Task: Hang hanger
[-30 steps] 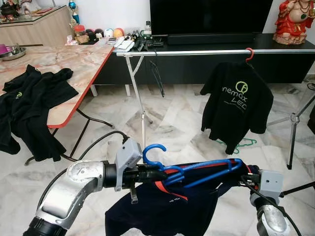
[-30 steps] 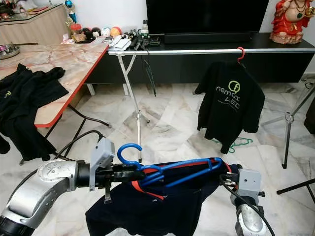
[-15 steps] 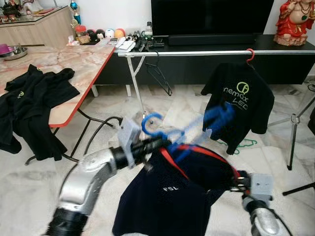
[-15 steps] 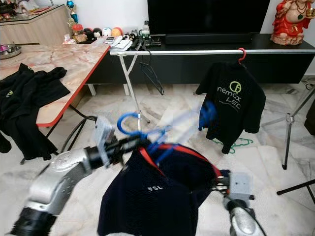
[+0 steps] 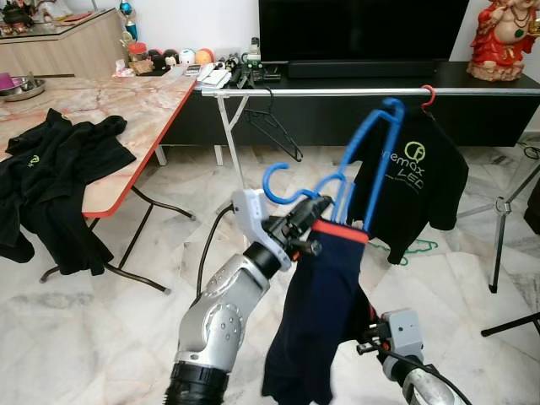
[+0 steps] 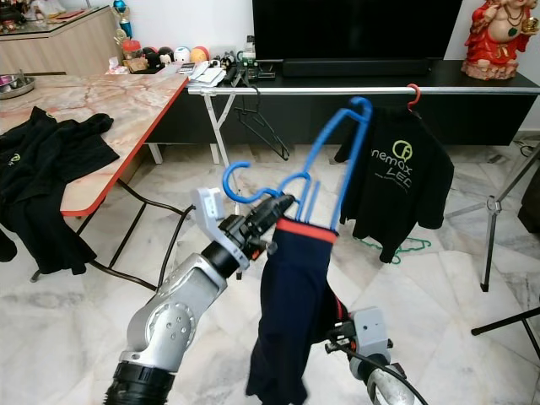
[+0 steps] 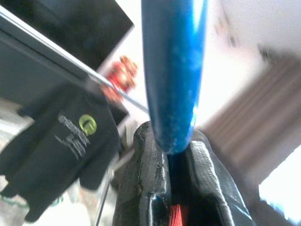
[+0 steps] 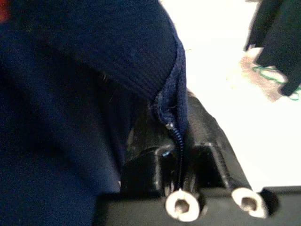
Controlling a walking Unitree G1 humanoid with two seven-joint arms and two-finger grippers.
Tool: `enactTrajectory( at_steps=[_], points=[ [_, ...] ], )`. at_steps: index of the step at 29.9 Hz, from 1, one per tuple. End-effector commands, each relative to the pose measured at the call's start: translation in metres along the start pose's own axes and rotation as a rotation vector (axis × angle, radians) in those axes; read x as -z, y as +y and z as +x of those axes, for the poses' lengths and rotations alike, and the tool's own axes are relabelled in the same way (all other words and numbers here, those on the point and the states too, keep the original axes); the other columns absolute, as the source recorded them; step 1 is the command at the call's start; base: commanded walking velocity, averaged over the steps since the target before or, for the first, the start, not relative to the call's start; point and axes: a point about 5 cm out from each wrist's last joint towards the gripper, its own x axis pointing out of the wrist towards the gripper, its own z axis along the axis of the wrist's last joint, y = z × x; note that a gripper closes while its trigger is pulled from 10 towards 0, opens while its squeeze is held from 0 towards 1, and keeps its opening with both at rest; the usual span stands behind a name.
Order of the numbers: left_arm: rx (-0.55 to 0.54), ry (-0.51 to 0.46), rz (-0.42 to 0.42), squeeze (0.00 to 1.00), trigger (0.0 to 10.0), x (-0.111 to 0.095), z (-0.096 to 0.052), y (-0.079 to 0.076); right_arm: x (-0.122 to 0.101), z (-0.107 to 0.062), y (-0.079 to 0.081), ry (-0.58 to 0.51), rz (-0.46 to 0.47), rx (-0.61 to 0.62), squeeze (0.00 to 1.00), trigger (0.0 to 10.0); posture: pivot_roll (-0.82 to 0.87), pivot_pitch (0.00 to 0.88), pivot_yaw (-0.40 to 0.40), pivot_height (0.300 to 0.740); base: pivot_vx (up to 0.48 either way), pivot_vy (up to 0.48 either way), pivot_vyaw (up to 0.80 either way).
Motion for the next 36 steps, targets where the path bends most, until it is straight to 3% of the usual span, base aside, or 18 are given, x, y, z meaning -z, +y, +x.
enactTrajectory(
  at_steps=[1,3,5,9,11,14,16,17,18,19,20,23,25,28,30,31,33,36],
  points=[
    [0.034,-0.125,-0.062,0.00,10.0,-0.014,0.013,-0.013,0.006,-0.001,0.009,0.028,0.015,-0.078,0.00,0.0,0.02,0.058,0.012,0.740,0.000,0.000,0.00],
    [0.025,-0.148,-0.054,0.00,10.0,-0.016,0.013,-0.013,0.007,-0.001,0.011,0.031,0.025,-0.105,0.00,0.0,0.01,0.058,0.013,0.740,0.000,0.000,0.00],
    [0.009,-0.151,0.042,0.00,10.0,-0.017,0.015,-0.013,0.007,-0.001,0.013,0.032,0.054,-0.150,0.00,0.0,0.01,0.059,0.014,0.740,0.000,0.000,0.00],
    [0.053,-0.047,0.313,0.00,10.0,-0.008,0.017,-0.017,0.007,-0.003,0.013,0.040,0.074,-0.214,0.00,0.0,0.01,0.059,0.013,0.740,0.000,0.000,0.00],
    [0.015,-0.112,0.355,0.00,10.0,-0.015,0.016,-0.014,0.010,-0.006,0.013,0.062,0.091,-0.273,0.00,0.0,0.01,0.060,0.013,0.740,0.000,0.000,0.00],
    [-0.095,-0.243,0.338,0.00,10.0,-0.031,0.016,-0.008,0.015,-0.010,0.015,0.103,0.110,-0.351,0.00,0.0,0.01,0.060,0.013,0.740,0.000,0.000,0.00],
    [-0.116,-0.293,0.263,0.00,10.0,-0.038,0.018,-0.007,0.021,-0.015,0.019,0.141,0.112,-0.419,0.00,0.0,0.01,0.060,0.011,0.740,0.000,0.000,0.00],
    [-0.115,-0.317,0.121,0.00,10.0,-0.042,0.019,-0.005,0.024,-0.017,0.021,0.168,0.116,-0.452,0.00,0.0,0.01,0.062,0.010,0.740,0.000,0.000,0.00],
    [-0.115,-0.317,0.121,0.00,10.0,-0.042,0.019,-0.005,0.024,-0.017,0.021,0.168,0.116,-0.452,0.00,0.0,0.01,0.062,0.010,0.740,0.000,0.000,0.00],
    [-0.096,-0.345,-0.121,0.00,10.0,-0.048,0.021,-0.003,0.027,-0.019,0.021,0.202,0.115,-0.462,0.00,0.0,0.01,0.061,0.010,0.740,0.000,0.000,0.00],
    [-0.042,-0.338,-0.251,0.00,10.0,-0.050,0.023,-0.005,0.029,-0.020,0.020,0.216,0.093,-0.460,0.00,0.0,0.01,0.061,0.011,0.740,0.000,0.000,0.00],
    [0.045,-0.273,-0.316,0.00,10.0,-0.046,0.023,-0.010,0.029,-0.020,0.017,0.199,0.098,-0.422,0.00,0.0,0.01,0.061,0.011,0.740,0.000,0.000,0.00],
    [0.109,-0.216,-0.277,0.00,10.0,-0.042,0.022,-0.016,0.028,-0.020,0.016,0.192,0.108,-0.404,0.00,0.0,0.01,0.061,0.012,0.740,0.000,0.000,0.00],
    [0.118,-0.240,-0.310,0.00,10.0,-0.042,0.022,-0.018,0.028,-0.021,0.017,0.200,0.112,-0.425,0.00,0.0,0.01,0.062,0.012,0.740,0.000,0.000,0.00],
    [0.074,-0.304,-0.316,0.00,10.0,-0.047,0.022,-0.016,0.029,-0.021,0.017,0.211,0.118,-0.450,0.00,0.0,0.01,0.062,0.011,0.740,0.000,0.000,0.00],
    [-0.016,-0.391,-0.340,0.00,10.0,-0.054,0.023,-0.009,0.030,-0.022,0.020,0.231,0.139,-0.493,0.00,0.0,0.01,0.061,0.011,0.740,0.000,0.000,0.00],
    [-0.128,-0.443,-0.369,0.00,10.0,-0.056,0.023,0.000,0.032,-0.024,0.022,0.246,0.152,-0.532,0.00,0.0,0.01,0.062,0.009,0.740,0.000,0.000,0.00],
    [-0.282,-0.440,-0.532,0.00,10.0,-0.051,0.020,0.020,0.035,-0.026,0.024,0.281,0.137,-0.559,0.00,0.0,0.01,0.062,0.010,0.740,0.000,0.000,0.00]
  ],
)
